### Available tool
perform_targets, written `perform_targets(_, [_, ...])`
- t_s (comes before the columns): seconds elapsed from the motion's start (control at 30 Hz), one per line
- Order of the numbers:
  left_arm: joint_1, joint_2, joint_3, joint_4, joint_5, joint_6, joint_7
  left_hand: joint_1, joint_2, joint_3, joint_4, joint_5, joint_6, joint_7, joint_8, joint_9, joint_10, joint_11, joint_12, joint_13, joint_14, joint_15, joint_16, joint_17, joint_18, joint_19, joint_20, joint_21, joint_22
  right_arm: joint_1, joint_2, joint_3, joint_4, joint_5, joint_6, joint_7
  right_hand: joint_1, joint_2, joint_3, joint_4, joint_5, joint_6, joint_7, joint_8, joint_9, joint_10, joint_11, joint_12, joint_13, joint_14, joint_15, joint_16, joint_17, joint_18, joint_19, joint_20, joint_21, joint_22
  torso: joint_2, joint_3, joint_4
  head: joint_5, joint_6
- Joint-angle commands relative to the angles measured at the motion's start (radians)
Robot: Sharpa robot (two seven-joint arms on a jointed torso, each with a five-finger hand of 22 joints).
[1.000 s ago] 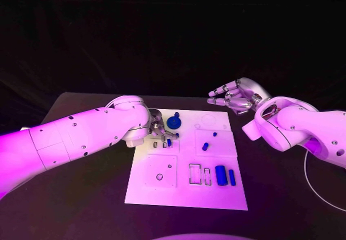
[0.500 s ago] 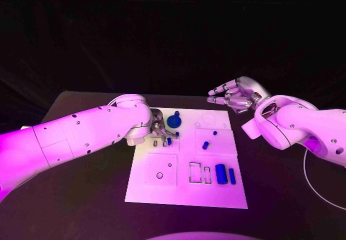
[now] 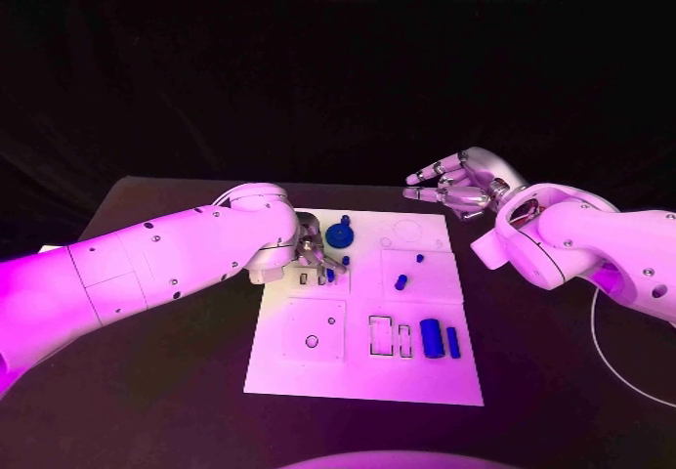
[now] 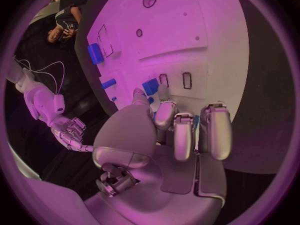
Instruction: Assemble the parts on the task board
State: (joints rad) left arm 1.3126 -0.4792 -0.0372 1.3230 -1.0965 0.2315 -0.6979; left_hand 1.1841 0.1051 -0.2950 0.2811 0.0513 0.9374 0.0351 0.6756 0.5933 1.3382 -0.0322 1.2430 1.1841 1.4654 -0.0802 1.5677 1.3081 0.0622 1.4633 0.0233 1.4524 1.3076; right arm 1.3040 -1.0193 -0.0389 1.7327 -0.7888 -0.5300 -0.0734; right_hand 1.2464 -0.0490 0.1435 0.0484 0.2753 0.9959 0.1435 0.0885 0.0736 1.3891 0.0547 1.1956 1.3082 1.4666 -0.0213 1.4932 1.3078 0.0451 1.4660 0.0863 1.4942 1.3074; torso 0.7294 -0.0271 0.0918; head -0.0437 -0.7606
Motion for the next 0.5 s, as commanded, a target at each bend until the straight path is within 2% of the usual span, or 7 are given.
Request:
perform_targets(0.03, [0.000,0.003,-0.001,0.002,0.003,0.022,-0.056,0.009,0.002,-0.001,-0.005,-0.003,-0.008,0.000,0.006,0.001,0.007,0.001,0.006,0.001,0.105,-0.007,0.003,0.263,-0.016,0.007,0.000,0.005,0.048,0.000,0.004,0.000,-0.004,-0.010,0.012,-0.002,-0.005,0.001,-0.006,0.000,0.005,-0.007,0.000,-0.002,-0.001,-0.009,0.000,-0.007,0.008,0.071,0.002,-0.003,0.105,-0.006,0.018,0.000,-0.007,0.089,0.001,0.0005,-0.0001,0.000,-0.003])
perform_targets(0.5, [0.000,0.002,-0.002,0.005,0.005,0.027,-0.057,0.016,0.006,0.001,-0.006,-0.003,-0.008,0.000,0.007,0.004,0.006,0.001,0.005,0.000,0.105,-0.007,0.003,0.263,-0.016,0.007,0.000,0.005,0.048,0.000,0.011,0.000,-0.015,-0.012,0.015,-0.003,-0.003,0.004,-0.006,0.000,0.006,-0.007,0.000,-0.002,-0.001,-0.010,0.000,-0.009,0.006,0.070,0.001,-0.004,0.104,-0.006,0.017,0.000,-0.007,0.088,0.000,0.0003,-0.0002,0.001,-0.005])
